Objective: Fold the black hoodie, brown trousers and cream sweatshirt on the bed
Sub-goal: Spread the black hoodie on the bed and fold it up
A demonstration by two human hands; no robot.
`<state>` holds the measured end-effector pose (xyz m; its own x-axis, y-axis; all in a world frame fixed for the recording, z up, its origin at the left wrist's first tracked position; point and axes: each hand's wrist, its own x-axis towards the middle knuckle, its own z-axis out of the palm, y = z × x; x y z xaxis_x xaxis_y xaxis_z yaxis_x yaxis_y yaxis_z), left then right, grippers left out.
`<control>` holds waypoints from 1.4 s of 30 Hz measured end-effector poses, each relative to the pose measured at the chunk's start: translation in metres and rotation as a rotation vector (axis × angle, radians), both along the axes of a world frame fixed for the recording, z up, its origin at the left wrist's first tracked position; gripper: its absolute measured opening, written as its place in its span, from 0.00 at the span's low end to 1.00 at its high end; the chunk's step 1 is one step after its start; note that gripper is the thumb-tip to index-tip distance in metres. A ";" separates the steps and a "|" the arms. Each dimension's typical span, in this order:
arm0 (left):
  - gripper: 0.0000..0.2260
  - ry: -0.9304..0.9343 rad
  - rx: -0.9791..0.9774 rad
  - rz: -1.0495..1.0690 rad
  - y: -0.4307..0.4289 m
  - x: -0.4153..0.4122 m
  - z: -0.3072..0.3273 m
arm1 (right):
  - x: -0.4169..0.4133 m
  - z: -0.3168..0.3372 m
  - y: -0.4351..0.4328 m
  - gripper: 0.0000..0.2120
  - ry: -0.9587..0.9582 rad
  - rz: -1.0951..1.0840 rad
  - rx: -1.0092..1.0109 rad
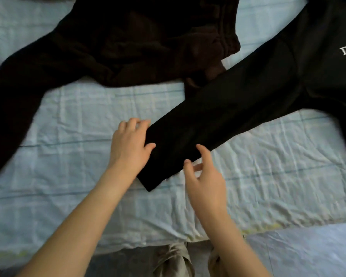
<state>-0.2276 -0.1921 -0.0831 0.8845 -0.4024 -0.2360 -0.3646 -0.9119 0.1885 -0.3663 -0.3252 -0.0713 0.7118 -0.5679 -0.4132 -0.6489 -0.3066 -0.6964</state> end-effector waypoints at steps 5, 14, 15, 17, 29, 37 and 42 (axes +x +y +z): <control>0.27 -0.225 -0.115 -0.150 -0.035 -0.042 -0.013 | 0.024 -0.006 -0.047 0.25 -0.178 0.260 -0.564; 0.25 -0.109 -0.097 -0.141 -0.014 -0.043 -0.061 | 0.054 -0.082 -0.077 0.25 -0.079 0.661 -0.718; 0.24 -0.116 -0.130 -0.089 -0.010 -0.048 -0.057 | 0.053 -0.081 -0.077 0.25 -0.086 0.674 -0.716; 0.21 -0.142 -0.203 0.079 0.000 -0.061 -0.049 | 0.050 -0.079 -0.077 0.25 -0.089 0.678 -0.716; 0.31 0.079 -0.913 0.973 -0.014 -0.106 -0.021 | 0.049 -0.049 -0.083 0.25 -0.118 0.820 -0.555; 0.25 0.222 -1.191 0.904 -0.005 -0.107 0.001 | 0.029 -0.031 -0.068 0.34 -0.190 1.224 -0.434; 0.28 0.282 -1.385 0.910 -0.007 -0.108 0.003 | 0.039 -0.039 -0.085 0.26 -0.344 0.961 -0.106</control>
<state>-0.3360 -0.1995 -0.0800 0.9250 0.1546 -0.3471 0.3339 0.1052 0.9367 -0.3269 -0.4099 -0.1100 0.9556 0.2830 -0.0819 0.1328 -0.6621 -0.7376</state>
